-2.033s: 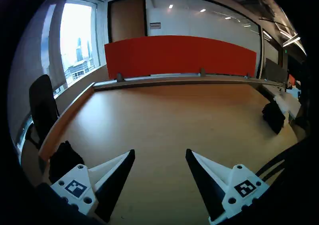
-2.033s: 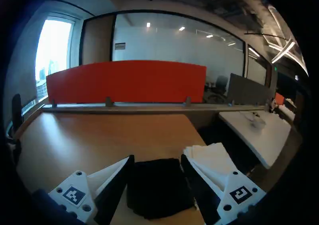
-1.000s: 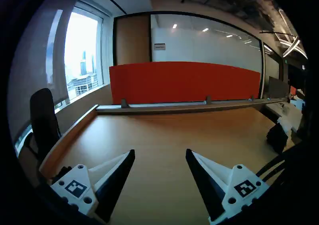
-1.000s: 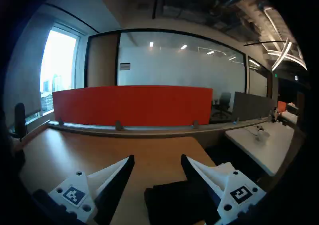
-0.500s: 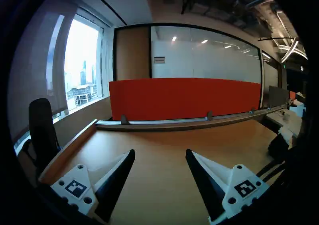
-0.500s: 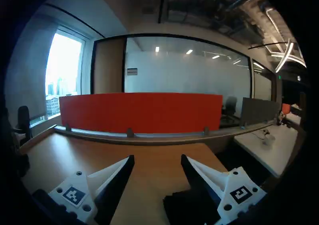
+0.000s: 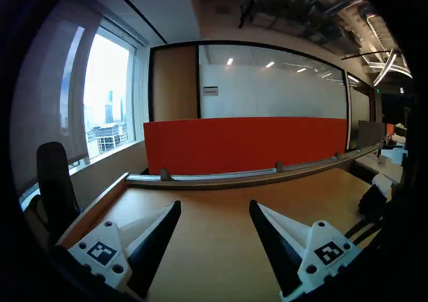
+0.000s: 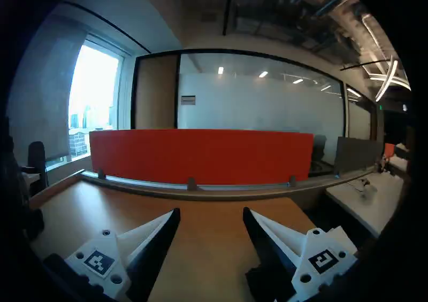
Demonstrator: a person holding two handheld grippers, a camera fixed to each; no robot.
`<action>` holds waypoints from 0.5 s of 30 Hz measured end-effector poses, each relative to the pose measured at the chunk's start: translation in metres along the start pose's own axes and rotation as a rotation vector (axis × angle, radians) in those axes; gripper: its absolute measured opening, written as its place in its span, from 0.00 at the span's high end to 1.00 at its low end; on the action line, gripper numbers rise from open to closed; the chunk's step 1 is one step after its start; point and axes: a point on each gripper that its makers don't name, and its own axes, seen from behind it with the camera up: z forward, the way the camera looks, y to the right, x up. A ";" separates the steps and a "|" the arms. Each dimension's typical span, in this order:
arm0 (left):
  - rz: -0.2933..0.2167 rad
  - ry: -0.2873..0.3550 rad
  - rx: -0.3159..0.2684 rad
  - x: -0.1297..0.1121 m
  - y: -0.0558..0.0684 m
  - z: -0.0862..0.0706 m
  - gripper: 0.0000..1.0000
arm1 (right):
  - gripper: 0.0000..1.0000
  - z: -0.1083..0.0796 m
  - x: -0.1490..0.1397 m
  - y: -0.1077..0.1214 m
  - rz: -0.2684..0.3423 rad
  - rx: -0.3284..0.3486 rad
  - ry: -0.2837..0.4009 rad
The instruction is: Fold towel
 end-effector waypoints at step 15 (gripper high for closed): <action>-0.029 0.024 0.016 0.003 -0.005 -0.001 0.06 | 0.10 0.002 0.015 -0.014 0.014 -0.009 0.025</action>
